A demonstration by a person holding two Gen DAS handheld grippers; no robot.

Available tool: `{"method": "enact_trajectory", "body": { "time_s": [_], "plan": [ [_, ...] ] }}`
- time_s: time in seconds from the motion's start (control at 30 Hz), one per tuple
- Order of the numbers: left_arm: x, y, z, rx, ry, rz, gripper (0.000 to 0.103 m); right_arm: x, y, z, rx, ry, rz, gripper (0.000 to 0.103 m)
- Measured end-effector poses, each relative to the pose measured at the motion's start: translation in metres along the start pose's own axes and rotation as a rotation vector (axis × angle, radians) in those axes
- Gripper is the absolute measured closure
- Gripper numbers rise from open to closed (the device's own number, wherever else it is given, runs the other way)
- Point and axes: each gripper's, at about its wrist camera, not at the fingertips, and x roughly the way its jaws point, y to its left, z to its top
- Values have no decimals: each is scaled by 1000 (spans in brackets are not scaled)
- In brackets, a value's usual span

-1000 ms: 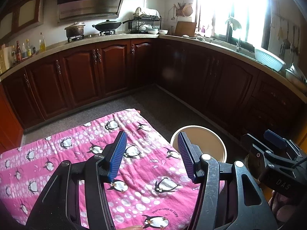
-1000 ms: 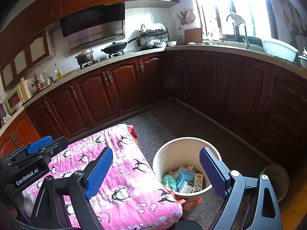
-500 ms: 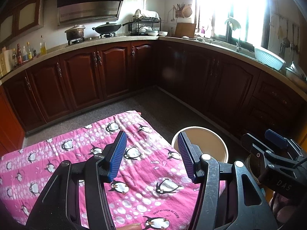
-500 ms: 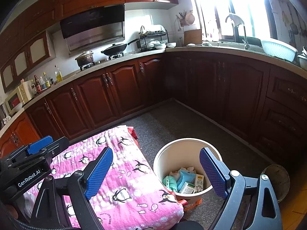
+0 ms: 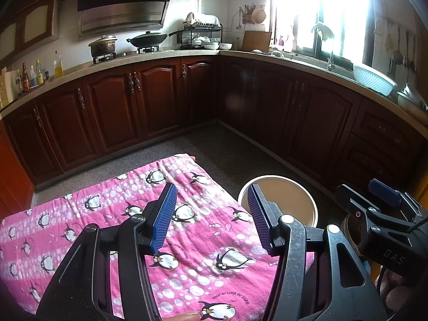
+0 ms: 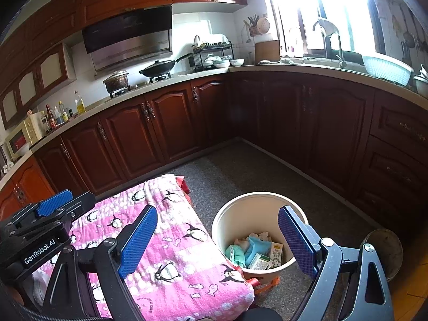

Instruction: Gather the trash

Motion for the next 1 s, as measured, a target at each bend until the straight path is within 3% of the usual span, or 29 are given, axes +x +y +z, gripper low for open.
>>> {"method": "enact_trajectory", "body": {
  "time_s": [1.0],
  "plan": [
    [2, 5, -4, -10, 1, 4, 49, 2, -4, -1, 5, 11, -5, 13]
  ]
}}
